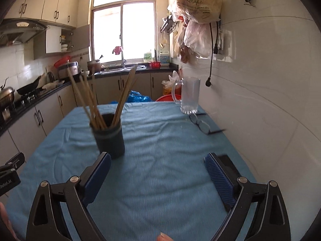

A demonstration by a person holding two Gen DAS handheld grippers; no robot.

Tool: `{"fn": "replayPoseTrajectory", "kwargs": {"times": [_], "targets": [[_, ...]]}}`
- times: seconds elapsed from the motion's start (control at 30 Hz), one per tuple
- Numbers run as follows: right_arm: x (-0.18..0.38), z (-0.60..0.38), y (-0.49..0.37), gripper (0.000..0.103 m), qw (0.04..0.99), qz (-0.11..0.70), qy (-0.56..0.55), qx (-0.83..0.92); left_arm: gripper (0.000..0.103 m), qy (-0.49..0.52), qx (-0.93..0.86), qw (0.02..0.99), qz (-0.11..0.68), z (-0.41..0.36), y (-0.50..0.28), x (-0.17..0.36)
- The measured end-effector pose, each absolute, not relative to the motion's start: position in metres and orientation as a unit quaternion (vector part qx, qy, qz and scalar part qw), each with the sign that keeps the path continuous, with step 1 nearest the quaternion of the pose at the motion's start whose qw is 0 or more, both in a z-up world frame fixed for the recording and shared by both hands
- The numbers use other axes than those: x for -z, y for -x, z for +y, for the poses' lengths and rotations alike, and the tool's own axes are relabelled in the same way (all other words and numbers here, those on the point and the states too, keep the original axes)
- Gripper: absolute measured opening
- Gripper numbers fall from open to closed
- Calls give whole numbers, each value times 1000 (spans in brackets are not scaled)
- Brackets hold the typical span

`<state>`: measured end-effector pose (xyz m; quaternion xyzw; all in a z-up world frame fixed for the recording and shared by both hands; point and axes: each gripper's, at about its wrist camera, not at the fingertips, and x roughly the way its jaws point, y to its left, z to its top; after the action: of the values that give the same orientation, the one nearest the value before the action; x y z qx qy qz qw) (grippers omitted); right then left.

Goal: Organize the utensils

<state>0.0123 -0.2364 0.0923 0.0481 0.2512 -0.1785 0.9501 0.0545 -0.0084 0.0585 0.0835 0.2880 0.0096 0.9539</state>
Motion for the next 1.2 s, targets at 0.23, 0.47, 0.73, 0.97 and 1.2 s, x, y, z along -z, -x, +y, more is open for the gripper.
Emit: {"fn": "replayPoseTrajectory", "kwargs": {"times": [0.23, 0.47, 0.73, 0.97, 1.2], "targets": [[-79, -224, 32, 98, 943, 270, -47, 190, 103, -71, -6, 954, 290, 3, -5, -55], [-75, -219, 68, 99, 939, 259, -56, 221, 103, -86, -45, 953, 285, 5, 22, -41], [-64, -216, 56, 99, 934, 276, -46, 223, 103, -94, -34, 947, 305, 2, 16, -28], [-60, -211, 57, 99, 934, 282, -38, 218, 103, -94, -25, 945, 313, 1, 17, -23], [-56, -212, 52, 99, 932, 291, -37, 215, 103, -90, -24, 942, 321, 3, 14, -19]]}}
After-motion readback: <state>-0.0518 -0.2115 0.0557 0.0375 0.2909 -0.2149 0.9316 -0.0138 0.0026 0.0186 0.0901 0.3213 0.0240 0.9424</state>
